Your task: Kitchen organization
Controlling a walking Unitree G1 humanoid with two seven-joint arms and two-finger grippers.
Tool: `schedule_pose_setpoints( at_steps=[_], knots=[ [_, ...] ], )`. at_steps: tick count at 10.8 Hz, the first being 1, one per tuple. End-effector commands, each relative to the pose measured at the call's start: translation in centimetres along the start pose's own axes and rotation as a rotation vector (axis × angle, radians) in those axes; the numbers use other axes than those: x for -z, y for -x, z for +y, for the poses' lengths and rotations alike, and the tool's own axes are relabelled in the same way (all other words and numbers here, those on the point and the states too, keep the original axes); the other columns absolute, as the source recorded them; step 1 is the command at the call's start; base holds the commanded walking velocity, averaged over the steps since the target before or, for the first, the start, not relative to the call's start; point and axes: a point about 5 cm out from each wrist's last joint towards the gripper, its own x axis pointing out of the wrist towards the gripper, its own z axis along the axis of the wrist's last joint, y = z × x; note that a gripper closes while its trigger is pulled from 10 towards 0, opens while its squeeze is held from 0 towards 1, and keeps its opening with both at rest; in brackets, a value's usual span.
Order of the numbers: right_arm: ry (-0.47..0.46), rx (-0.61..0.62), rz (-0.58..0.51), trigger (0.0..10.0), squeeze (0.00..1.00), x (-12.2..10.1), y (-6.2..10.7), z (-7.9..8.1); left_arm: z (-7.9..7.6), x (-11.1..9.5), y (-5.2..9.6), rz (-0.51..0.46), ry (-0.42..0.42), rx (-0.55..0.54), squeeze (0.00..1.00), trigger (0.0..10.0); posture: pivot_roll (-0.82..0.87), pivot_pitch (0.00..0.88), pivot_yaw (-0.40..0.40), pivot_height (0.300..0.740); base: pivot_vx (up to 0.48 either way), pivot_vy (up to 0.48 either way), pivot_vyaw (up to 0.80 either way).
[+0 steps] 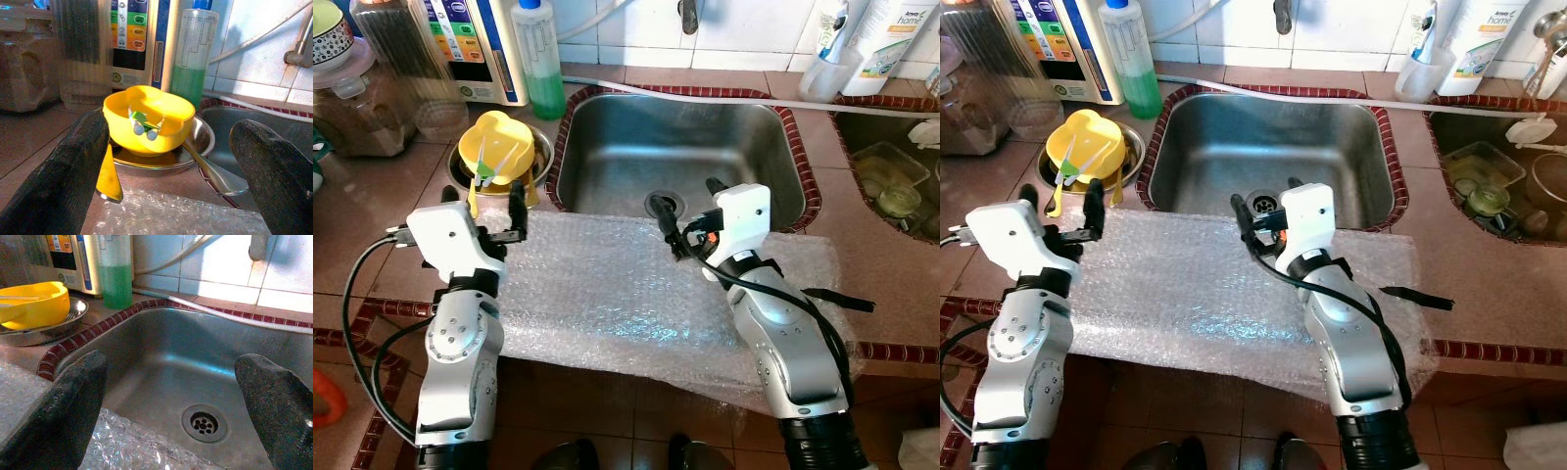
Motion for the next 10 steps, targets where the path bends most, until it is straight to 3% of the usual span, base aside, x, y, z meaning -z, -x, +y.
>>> schedule_pose_setpoints(
  at_steps=[1, 3, 10],
  knots=[
    [0.011, -0.008, -0.023, 10.0, 0.00, -0.39, 0.20, 0.20, -0.05, -0.31, 0.06, -0.014, -0.008, 0.012, 0.00, 10.0, -0.06, 0.199, 0.033, 0.740, 0.000, 0.000, 0.00],
    [0.023, -0.013, -0.032, 10.0, 0.00, -0.50, 0.25, 0.29, -0.19, -0.26, 0.09, -0.012, -0.005, 0.026, 0.00, 10.0, -0.06, 0.198, 0.035, 0.740, 0.000, 0.000, 0.00],
    [0.036, -0.015, -0.033, 10.0, 0.00, -0.37, 0.37, 0.24, -0.53, -0.11, 0.11, -0.009, 0.015, 0.035, 0.00, 10.0, -0.06, 0.198, 0.034, 0.740, 0.274, 0.000, 0.00]
  ],
)
